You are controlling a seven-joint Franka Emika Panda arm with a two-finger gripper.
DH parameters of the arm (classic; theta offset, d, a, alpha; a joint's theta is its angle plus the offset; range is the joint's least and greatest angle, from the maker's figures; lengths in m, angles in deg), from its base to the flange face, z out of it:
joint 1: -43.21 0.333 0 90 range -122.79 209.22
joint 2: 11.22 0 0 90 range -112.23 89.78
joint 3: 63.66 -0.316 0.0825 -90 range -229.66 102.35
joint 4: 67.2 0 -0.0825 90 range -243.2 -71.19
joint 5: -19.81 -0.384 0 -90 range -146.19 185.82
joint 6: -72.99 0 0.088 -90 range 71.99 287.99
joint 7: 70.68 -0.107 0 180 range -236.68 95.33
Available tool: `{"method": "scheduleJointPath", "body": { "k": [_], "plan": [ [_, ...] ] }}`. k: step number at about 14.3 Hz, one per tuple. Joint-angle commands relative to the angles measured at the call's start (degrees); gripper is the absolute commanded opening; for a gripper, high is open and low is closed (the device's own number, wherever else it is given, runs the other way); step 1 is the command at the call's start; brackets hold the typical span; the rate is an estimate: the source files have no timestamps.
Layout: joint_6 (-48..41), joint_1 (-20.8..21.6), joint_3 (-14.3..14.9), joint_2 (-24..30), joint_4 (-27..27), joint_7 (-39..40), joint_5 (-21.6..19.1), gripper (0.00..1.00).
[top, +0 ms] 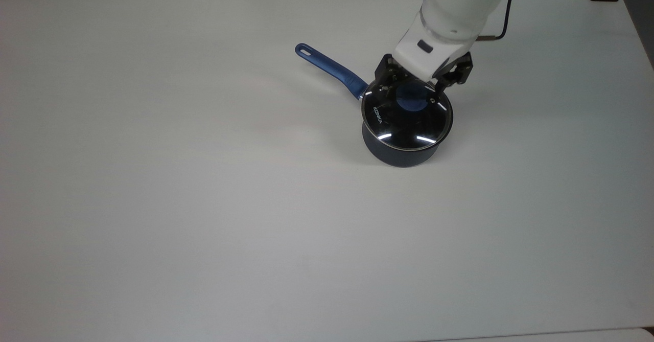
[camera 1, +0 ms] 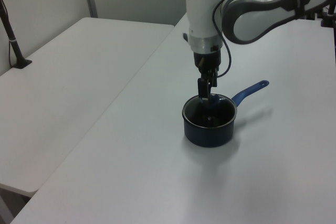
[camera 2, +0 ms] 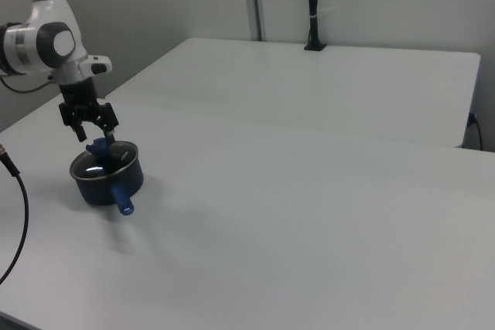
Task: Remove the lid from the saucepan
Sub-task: 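Move the gripper over the saucepan and lower it onto the blue lid knob, then close the gripper on the blue knob of the glass lid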
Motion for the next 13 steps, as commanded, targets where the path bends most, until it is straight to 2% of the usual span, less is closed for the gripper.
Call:
{"method": "scheduleJointPath", "body": {
  "k": [1,3,8,10,13],
  "plan": [
    [0.84,0.71,0.8,-0.75,0.15,-0.83,1.48,0.89],
    [0.67,0.62,0.8,-0.75,-0.03,-0.65,1.48,0.87],
    [0.14,1.15,0.72,-0.66,-1.08,-1.09,1.22,0.58],
    [-0.12,1.15,0.8,-0.4,-0.82,-1.09,0.96,0.51],
    [-0.12,0.45,0.89,0.65,-0.64,-1.09,0.61,0.45]
  ]
}}
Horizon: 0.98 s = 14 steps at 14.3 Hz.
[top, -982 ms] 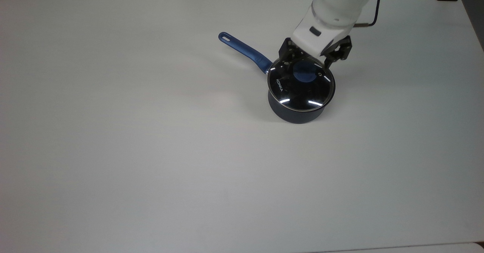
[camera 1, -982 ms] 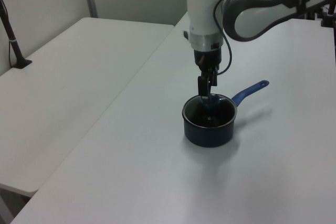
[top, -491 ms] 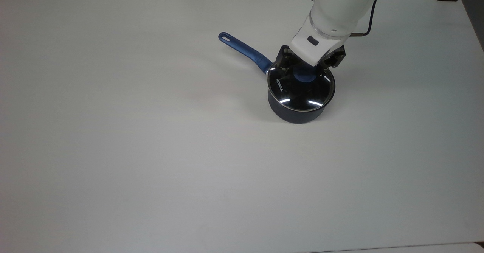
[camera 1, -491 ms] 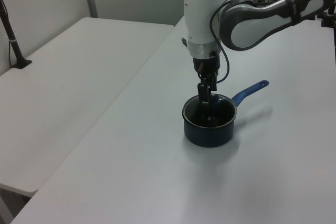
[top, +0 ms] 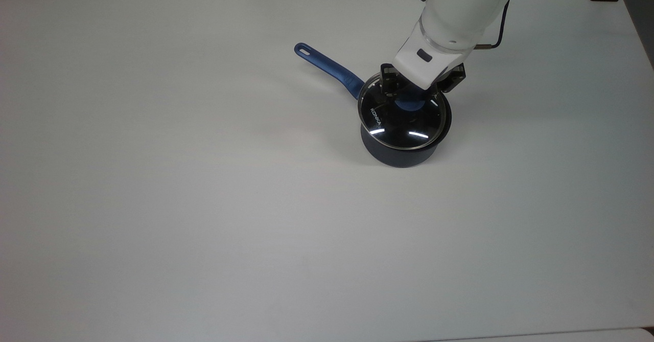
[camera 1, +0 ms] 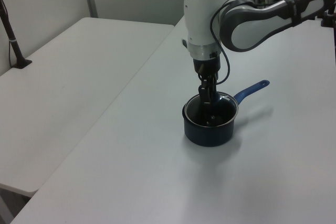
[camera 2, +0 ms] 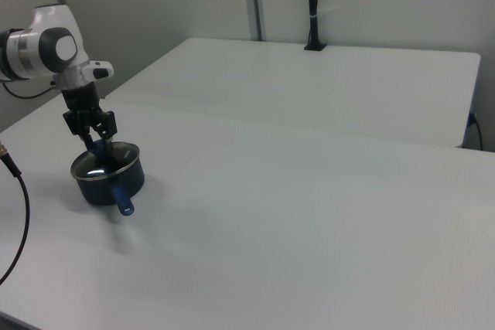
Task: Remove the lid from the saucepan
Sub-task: 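Close the gripper on the blue knob of the glass lid, then lift the glass lid up off the saucepan rim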
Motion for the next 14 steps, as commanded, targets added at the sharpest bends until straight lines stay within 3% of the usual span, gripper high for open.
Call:
{"method": "scheduleJointPath", "body": {
  "k": [1,7,14],
  "plan": [
    [-0.49,0.18,0.78,2.37,-0.49,-1.08,-0.19,0.44],
    [-3.3,-0.44,1.57,6.41,0.56,-1.08,-2.64,0.42],
    [-3.48,-14.39,1.49,9.32,0.12,3.83,-2.91,0.41]
  ]
}}
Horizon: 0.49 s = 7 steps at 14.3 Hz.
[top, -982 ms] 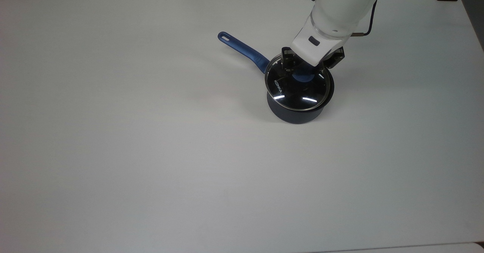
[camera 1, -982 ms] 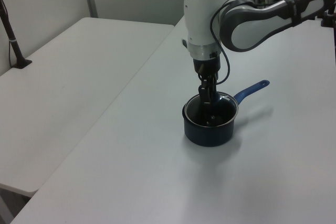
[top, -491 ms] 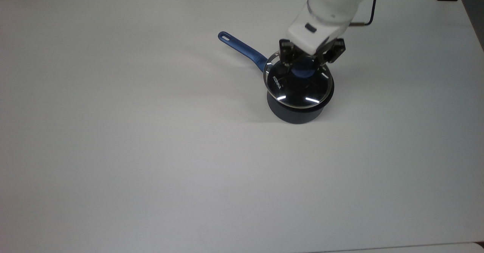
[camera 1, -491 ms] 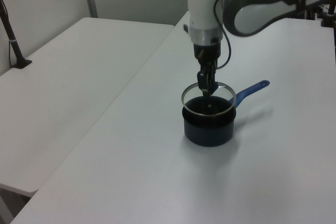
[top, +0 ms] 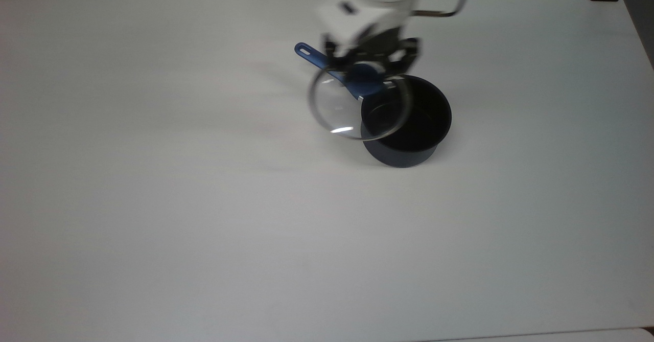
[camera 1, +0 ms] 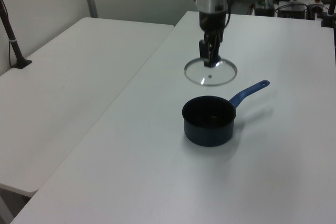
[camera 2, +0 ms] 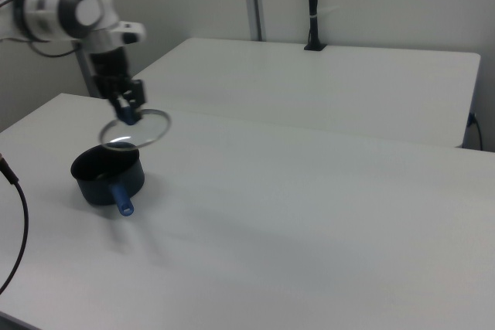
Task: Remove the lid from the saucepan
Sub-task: 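Lift the glass lid up off the saucepan rim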
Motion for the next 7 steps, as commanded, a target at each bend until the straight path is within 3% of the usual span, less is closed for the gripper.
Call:
{"method": "scheduleJointPath", "body": {
  "k": [1,5,7],
  "plan": [
    [-0.85,-7.83,-0.16,1.5,-1.22,3.95,-1.2,0.41],
    [1.51,-14.87,-0.16,-1.65,-2.62,8.35,-1.37,0.41],
    [5.38,-15.68,-0.16,-5.69,-2.97,8.44,-1.37,0.41]
  ]
}}
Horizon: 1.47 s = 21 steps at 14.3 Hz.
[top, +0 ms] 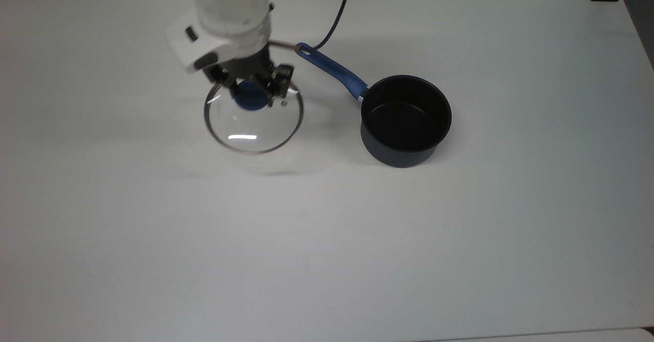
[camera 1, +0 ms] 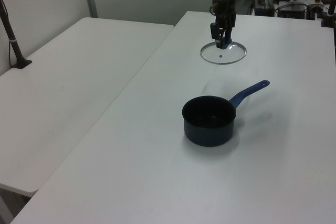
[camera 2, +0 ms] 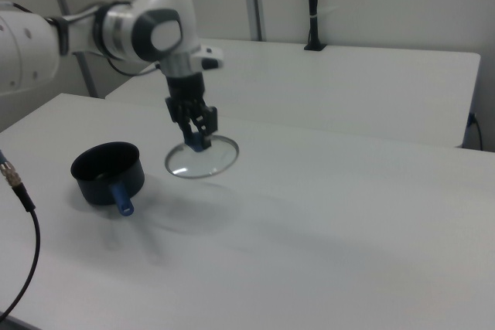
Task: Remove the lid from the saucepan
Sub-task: 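Carry the lid beside the saucepan and lower it onto the table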
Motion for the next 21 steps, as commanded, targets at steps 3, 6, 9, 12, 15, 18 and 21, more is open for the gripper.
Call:
{"method": "scheduleJointPath", "body": {
  "k": [3,6,9,12,15,18,21],
  "plan": [
    [9.97,-0.35,-0.32,-5.68,-2.85,0.5,-1.13,0.41],
    [12.09,-0.35,-0.4,-7.96,-3.48,0.14,-3.75,0.41],
    [14.2,-0.26,-0.4,-10.25,-3.3,-1.61,-4.21,0.41],
    [14.21,-0.18,-0.4,-10.43,-3.3,-1.71,-4.21,0.41],
    [14.29,-0.09,-0.4,-11.13,-3.21,-1.71,-4.21,0.44],
    [14.12,-0.09,-0.41,-11.13,-3.21,-1.71,-4.21,0.65],
    [13.15,0.09,-0.4,-10.52,-2.95,-1.71,-4.12,0.94]
  ]
}}
